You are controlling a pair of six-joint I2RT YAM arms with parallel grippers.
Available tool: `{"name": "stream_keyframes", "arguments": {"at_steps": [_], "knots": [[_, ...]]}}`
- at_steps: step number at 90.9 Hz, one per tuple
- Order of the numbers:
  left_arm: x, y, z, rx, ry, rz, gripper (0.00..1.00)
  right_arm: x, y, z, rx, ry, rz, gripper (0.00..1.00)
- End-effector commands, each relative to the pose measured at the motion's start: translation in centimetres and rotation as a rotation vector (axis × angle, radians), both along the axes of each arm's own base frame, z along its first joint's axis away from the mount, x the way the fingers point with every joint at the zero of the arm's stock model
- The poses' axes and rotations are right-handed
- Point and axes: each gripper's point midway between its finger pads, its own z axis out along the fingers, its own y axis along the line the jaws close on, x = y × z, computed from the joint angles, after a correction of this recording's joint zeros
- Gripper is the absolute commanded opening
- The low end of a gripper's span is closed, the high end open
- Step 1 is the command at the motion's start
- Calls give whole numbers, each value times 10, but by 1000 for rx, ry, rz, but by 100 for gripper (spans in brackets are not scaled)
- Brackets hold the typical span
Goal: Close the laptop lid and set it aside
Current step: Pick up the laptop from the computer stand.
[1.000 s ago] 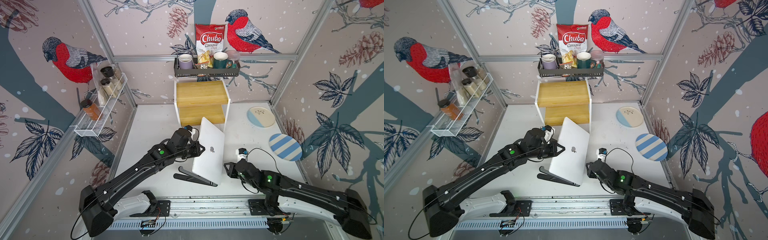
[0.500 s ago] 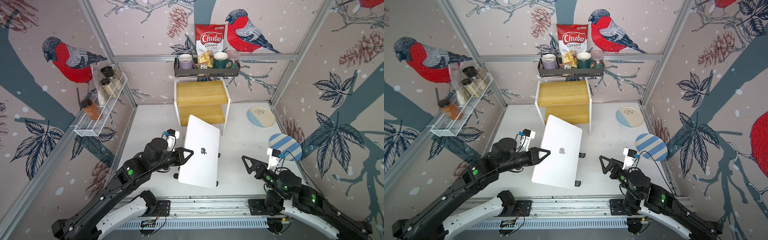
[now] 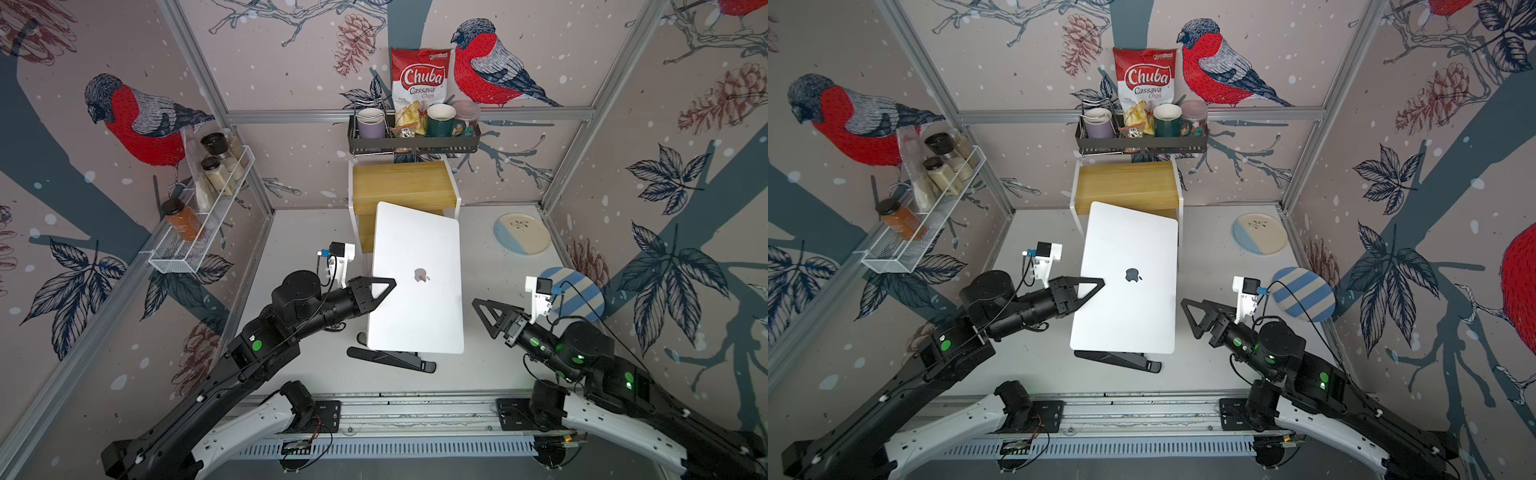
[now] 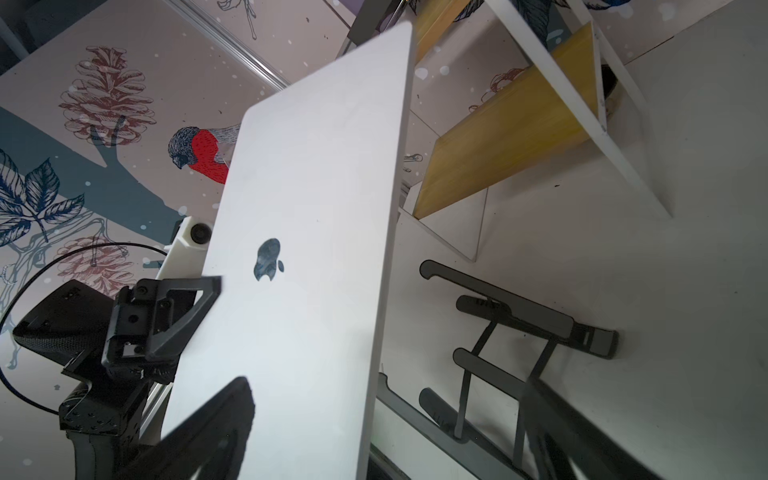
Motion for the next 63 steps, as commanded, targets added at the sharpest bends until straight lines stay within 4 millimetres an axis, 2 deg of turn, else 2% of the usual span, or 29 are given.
{"name": "stream_keyframes", "arguments": {"at_steps": [1, 11, 17, 32, 42, 48, 58, 63], "knots": [[2, 9, 84, -221, -226, 48, 0, -9, 14, 37, 78, -68, 85, 100], [6, 11, 97, -202, -245, 65, 0, -17, 24, 61, 135, -95, 150, 100], [12, 13, 102, -198, -257, 90, 0, -21, 23, 70, 160, -115, 162, 100], [37, 16, 109, -263, -225, 130, 0, -16, 8, 89, 218, -173, 99, 100], [48, 11, 121, -341, -215, 97, 0, -11, 13, 95, 192, -165, 101, 100], [53, 8, 124, -364, -208, 83, 0, -4, 22, 94, 185, -142, 115, 100], [59, 6, 123, -377, -194, 72, 0, 19, 32, 88, 244, -49, 154, 100], [60, 6, 124, -387, -184, 55, 0, 35, 26, 91, 328, -18, 168, 100]]}}
